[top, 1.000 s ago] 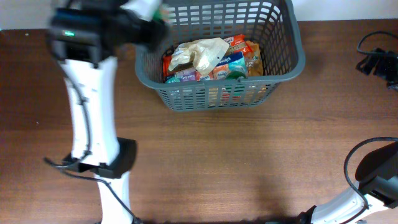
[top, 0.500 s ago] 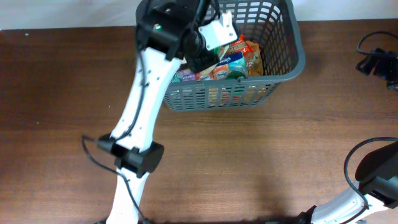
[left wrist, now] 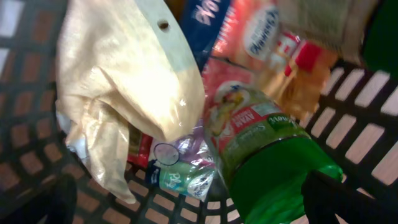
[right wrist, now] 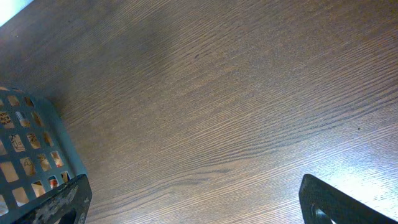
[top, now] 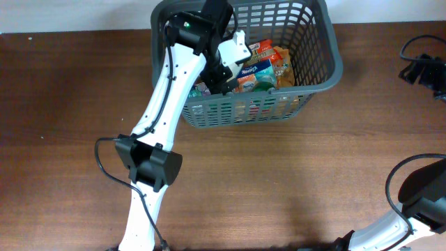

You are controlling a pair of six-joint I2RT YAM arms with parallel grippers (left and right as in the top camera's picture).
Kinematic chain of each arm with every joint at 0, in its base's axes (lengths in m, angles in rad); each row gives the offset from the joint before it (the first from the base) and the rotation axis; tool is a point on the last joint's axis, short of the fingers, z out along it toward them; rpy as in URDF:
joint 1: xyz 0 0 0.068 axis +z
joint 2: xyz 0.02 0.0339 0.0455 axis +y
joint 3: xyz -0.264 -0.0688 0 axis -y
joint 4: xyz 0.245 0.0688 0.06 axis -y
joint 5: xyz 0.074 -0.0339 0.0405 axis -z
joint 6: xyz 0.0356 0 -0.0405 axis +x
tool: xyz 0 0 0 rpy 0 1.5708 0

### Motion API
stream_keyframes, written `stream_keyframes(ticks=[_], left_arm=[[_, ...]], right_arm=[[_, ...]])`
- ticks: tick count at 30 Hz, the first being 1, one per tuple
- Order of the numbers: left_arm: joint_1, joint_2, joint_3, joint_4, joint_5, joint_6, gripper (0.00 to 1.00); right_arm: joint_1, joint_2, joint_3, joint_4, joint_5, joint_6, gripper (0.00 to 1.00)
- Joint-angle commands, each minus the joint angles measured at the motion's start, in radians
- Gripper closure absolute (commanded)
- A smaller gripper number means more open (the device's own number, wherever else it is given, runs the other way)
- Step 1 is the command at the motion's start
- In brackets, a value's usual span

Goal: Pack container

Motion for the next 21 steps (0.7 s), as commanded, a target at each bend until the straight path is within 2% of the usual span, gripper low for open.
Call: stream_keyframes(ticks=[1,6,11,17,21], left_arm=[[0.036,-0.031,0.117,-0.014,-0.003,-0.221,0.01],[0.083,-0.082,0.317,-0.042,-0.002,-0.344,0.01],[0.136,-0.159,0.449,-0.041,-0.005,-0.392,0.01],[0.276,-0.238,0.466,-0.081,-0.133,-0.498,0.01],[0.402,-0.242,0.455,-0.117,-0.142,-0.541,0.01]], right_arm=[[0.003,-0.015,-0.004,-0.001,-0.008,0.008,0.01],[0.003,-0.015,-0.004,-0.001,-0.008,0.008,0.01],[0.003,-0.015,-0.004,-0.001,-0.008,0.008,0.01],[0.003,-0.015,-0.004,-0.001,-0.008,0.008,0.01],[0.003,-0.015,-0.004,0.0,-0.008,0.008,0.01]])
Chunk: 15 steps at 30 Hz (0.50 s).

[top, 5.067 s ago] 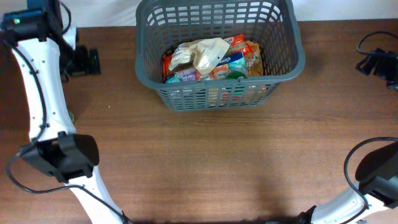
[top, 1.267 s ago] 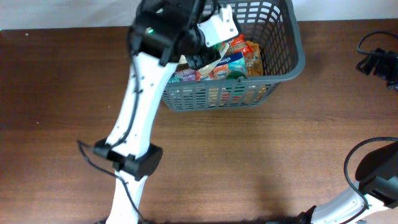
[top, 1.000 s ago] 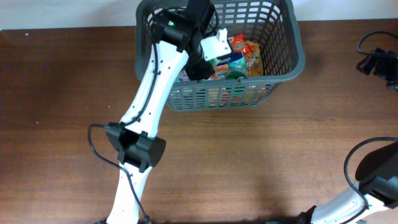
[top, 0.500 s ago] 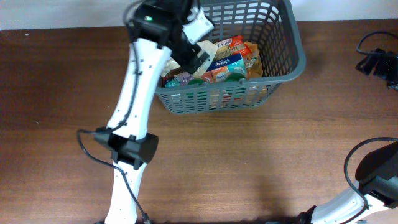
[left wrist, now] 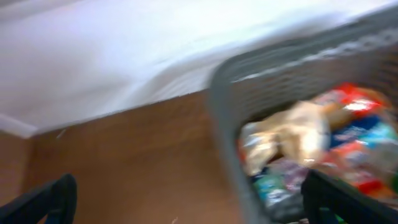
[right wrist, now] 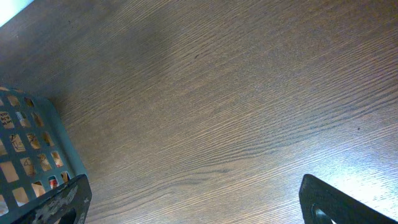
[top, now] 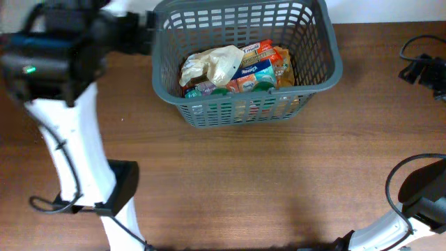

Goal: Pack container

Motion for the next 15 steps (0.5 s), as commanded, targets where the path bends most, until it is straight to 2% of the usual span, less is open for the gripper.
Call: stream_keyframes(ticks=[1,7,15], left_arm=[[0.111,0.018,-0.023,-0.008,-0.049,-0.101,0.01],[0.243,0.019,-0.09,-0.008,-0.049,-0.105,0.01],[0.267,0.019,-0.111,-0.008,-0.049,-0.105,0.01]], right_arm=[[0.003,-0.015,-0.004,0.0,-0.008,0.008,0.01],[0.003,-0.015,-0.004,0.0,-0.008,0.008,0.01],[0.01,-0.013,-0.004,0.0,-0.005,0.008,0.01]])
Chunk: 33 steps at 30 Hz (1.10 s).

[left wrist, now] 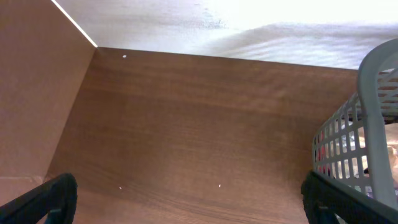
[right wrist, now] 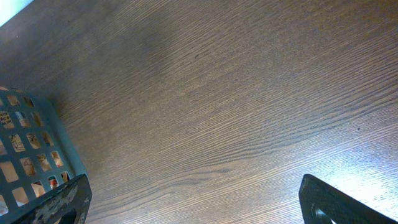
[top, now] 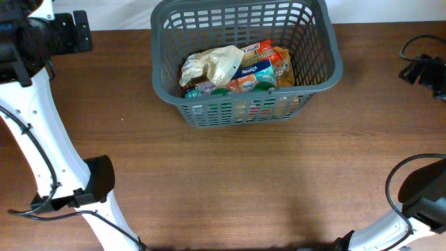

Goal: Pack container

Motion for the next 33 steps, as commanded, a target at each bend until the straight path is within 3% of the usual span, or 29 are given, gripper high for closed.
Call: stream_keyframes(ticks=[1,10,22,30,33], left_arm=[[0.002,0.005,-0.005,-0.002,-0.004,-0.017,0.01],[0.002,0.005,-0.005,-0.002,-0.005,-0.017,0.01],[0.002,0.005,-0.005,-0.002,-0.005,-0.017,0.01],[0.002,0.005,-0.005,-0.002,-0.004,-0.017,0.01],[0.002,0.005,-0.005,-0.002,-0.005,-0.017,0.01]], right_arm=[[0.01,-0.014,-0.004,0.0,-0.005,0.008,0.01],[0.1,-0.212,-0.004,-0.001,-0.005,0.008,0.01],[0.494,-0.604,-0.004,-0.001,-0.005,0.008,0.01],[0.506,-0.883,-0.004,0.0,-0.003,0.007,0.01],[0.506,-0.992,-0.051,0.08,0.032,0.0,0.01]])
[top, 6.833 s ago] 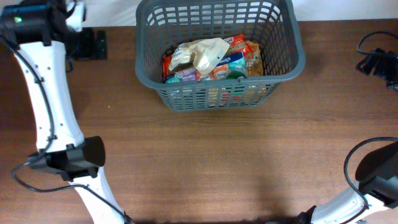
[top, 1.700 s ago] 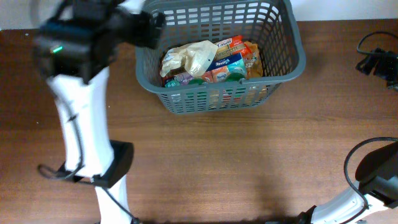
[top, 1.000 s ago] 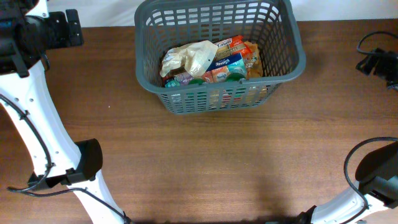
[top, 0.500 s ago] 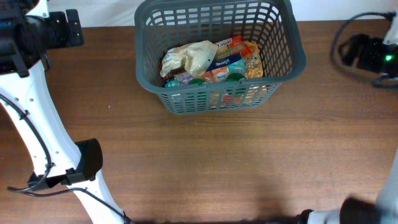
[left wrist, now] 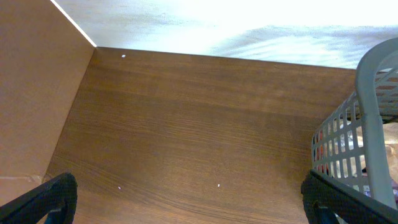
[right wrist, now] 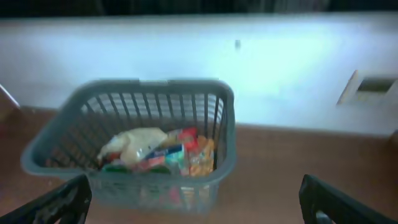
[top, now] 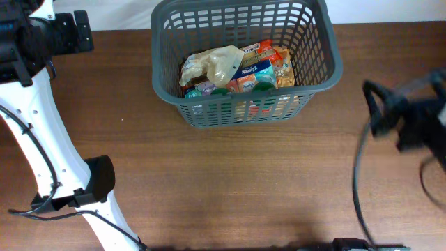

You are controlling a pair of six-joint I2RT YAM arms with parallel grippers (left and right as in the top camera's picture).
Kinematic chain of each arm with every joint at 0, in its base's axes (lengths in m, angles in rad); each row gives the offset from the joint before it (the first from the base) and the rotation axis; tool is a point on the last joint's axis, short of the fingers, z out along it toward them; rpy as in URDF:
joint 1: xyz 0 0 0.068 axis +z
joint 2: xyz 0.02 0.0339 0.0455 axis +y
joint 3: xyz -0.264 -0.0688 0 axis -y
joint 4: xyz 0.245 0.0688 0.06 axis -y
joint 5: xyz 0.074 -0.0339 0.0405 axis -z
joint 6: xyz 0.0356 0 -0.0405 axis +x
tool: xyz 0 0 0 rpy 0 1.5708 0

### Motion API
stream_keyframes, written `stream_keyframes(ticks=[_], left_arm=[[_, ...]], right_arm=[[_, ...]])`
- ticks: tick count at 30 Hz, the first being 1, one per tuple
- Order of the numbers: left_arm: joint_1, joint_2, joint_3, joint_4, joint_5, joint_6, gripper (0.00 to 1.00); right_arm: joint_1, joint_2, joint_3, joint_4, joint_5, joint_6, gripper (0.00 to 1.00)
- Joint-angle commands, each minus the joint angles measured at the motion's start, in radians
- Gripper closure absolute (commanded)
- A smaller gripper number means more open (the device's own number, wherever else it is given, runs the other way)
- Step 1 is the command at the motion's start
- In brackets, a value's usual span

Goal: Pack container

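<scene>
The grey slatted basket [top: 317,66] stands at the table's far middle, holding a beige bag [top: 212,63], several snack packets [top: 261,59] and a green bottle [top: 261,87]. My left gripper [top: 81,31] is raised at the far left, away from the basket, open and empty. Its wrist view shows bare table between the fingers [left wrist: 186,208] and the basket's rim [left wrist: 373,99] at the right. My right gripper [top: 380,115], blurred, is right of the basket. It is open and empty [right wrist: 199,205], facing the basket [right wrist: 227,134] from a distance.
A white wall [right wrist: 280,62] runs behind the table's far edge. A brown side panel [left wrist: 31,93] borders the table on the left. The left arm's base [top: 97,181] stands on the near left. Wooden tabletop [top: 244,188] spreads in front of the basket.
My right arm has moved from low over the table at the near right to the right of the basket; its camera now faces the basket. The left arm has not moved.
My left gripper was open inside the basket, just over the beige bag and green bottle. Then it was outside, left of the basket, with the bag lying in the basket. Then it was at the far left, where it stays; now the right arm has come up.
</scene>
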Motion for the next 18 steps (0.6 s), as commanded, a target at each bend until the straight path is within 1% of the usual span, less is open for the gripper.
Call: stream_keyframes(ticks=[1,3,5,9,12,15,18], left_arm=[[0.002,0.005,-0.005,0.0,-0.005,-0.014,0.01],[0.002,0.005,-0.005,0.0,-0.005,-0.014,0.01],[0.002,0.005,-0.005,0.0,-0.004,-0.014,0.01],[0.002,0.005,-0.005,0.0,-0.005,-0.014,0.01],[0.002,0.005,-0.005,0.0,-0.005,-0.014,0.01],[0.002,0.005,-0.005,0.0,-0.005,-0.014,0.01],[0.002,0.005,-0.005,0.0,-0.005,-0.014,0.01]], right_arm=[[0.008,-0.174,-0.09,0.141,0.038,-0.002,0.01],[0.008,-0.262,-0.202,0.278,0.071,-0.002,0.01],[0.008,-0.373,-0.365,0.439,0.122,-0.002,0.01],[0.008,-0.583,-0.704,0.689,0.193,-0.002,0.01],[0.008,-0.716,-0.934,0.77,0.214,-0.002,0.01],[0.008,-0.83,-1.159,0.801,0.214,-0.002,0.01],[0.008,-0.899,-1.332,0.807,0.214,-0.001,0.01]])
